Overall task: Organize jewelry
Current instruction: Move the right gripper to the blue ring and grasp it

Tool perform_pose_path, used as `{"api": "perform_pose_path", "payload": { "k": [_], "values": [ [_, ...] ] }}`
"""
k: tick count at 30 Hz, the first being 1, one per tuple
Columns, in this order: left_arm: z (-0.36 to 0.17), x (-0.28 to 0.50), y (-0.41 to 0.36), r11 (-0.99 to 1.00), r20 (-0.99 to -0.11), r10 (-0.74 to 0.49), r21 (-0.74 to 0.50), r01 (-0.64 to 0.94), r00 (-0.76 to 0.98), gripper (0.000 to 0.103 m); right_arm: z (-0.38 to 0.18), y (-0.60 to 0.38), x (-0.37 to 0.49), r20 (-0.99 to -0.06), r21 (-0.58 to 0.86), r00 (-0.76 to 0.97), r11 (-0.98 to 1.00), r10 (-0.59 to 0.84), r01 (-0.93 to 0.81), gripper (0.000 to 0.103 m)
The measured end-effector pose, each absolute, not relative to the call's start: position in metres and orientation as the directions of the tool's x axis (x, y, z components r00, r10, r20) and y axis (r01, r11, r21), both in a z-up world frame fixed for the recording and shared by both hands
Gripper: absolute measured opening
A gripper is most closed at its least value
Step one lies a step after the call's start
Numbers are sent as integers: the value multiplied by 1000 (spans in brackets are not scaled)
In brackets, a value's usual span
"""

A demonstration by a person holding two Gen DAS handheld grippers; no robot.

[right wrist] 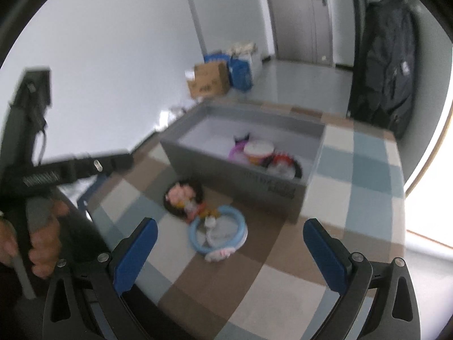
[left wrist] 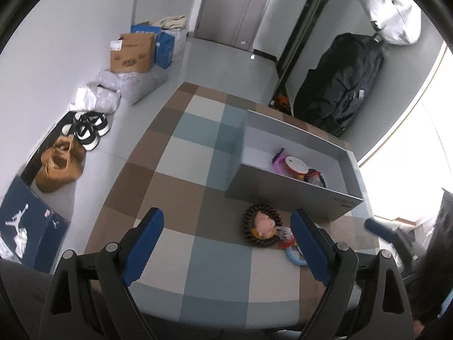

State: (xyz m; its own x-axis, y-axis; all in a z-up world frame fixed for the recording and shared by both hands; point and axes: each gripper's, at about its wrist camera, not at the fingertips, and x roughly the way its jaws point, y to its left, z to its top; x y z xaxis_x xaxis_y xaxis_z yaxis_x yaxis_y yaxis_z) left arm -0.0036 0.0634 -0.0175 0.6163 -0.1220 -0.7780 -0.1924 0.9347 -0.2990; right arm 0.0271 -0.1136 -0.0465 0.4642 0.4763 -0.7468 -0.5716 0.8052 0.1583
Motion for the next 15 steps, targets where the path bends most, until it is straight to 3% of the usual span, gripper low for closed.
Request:
{"api": "perform_pose_path", "payload": {
  "k": [11, 15],
  "values": [
    [-21, -5, 75, 925, -784, -105, -303, -229, 612, 88, -79, -76, 25, -813, -5, 457, 779, 361, -626, 98],
    [-24, -5, 83, 915, -786, -105, -317, -251, 609, 88, -84, -68, 29, -819, -33, 461, 773, 342, -633, 88]
  ]
}}
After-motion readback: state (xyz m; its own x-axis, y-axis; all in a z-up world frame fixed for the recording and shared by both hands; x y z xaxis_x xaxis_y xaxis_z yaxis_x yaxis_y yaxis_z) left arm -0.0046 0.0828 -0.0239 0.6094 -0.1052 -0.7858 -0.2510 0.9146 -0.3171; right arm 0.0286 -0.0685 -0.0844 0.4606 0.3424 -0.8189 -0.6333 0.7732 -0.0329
